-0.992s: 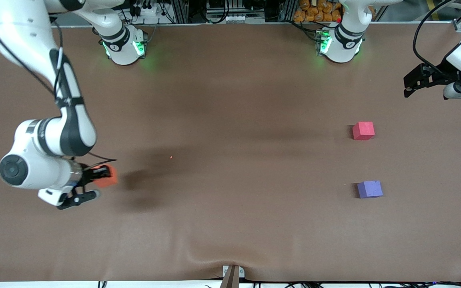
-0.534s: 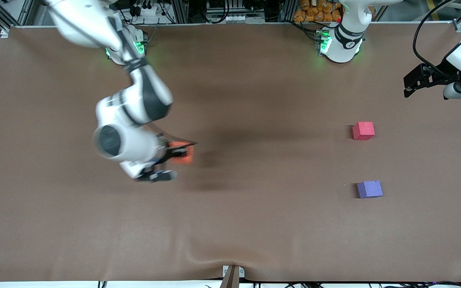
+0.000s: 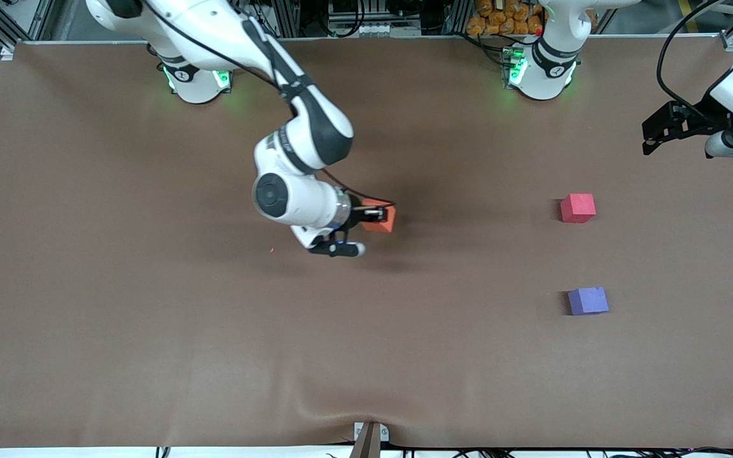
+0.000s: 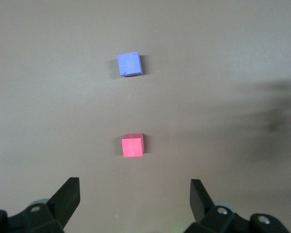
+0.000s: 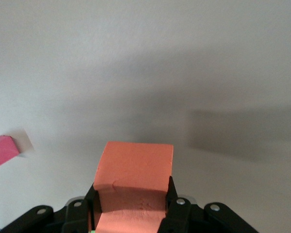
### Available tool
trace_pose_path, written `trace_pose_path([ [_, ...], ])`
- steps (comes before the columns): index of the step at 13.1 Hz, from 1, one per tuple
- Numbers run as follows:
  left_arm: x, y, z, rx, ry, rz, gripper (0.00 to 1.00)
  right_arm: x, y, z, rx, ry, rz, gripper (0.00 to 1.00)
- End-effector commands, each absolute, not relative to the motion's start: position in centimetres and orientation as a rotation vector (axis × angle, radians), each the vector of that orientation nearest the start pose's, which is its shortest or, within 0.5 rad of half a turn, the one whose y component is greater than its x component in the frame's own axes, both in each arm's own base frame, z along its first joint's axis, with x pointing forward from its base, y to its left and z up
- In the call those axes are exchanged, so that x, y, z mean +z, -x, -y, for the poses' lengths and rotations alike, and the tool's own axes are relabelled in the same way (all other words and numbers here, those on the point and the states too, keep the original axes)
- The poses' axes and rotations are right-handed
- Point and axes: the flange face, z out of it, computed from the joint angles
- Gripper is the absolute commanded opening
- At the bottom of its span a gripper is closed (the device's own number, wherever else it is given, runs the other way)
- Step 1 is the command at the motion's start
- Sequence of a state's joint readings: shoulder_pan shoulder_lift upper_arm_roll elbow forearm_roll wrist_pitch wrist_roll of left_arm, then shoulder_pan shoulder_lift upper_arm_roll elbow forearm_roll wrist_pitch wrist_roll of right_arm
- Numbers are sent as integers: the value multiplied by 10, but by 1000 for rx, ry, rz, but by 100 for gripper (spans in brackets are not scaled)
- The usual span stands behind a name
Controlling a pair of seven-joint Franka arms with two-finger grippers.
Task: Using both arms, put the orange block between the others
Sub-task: 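Carry the orange cube with the right gripper toward the table middle, then lower the orange cube and open the right gripper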
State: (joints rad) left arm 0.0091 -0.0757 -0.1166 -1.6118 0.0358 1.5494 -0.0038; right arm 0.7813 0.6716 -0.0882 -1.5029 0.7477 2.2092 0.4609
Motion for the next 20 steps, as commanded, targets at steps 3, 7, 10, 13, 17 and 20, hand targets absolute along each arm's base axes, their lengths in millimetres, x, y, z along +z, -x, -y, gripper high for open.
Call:
trace_pose_path([
  [3,649,-525,57,-39,3093,-133,100,247,-501,-534,294,2600,-333,41],
  [7,650,-524,57,-42,3093,-133,100,229,-481,-555,280,2614,-269,44],
  [10,650,-524,57,-39,3093,-133,100,221,-478,-558,256,2628,-152,54],
  [13,650,-524,57,-39,3093,-133,100,217,-477,-560,210,2631,-129,100],
  [17,649,-524,58,-37,3093,-135,100,240,-491,-553,152,2606,-143,100],
  [20,649,-524,58,-37,3093,-135,100,297,-518,-517,218,2597,-141,100],
])
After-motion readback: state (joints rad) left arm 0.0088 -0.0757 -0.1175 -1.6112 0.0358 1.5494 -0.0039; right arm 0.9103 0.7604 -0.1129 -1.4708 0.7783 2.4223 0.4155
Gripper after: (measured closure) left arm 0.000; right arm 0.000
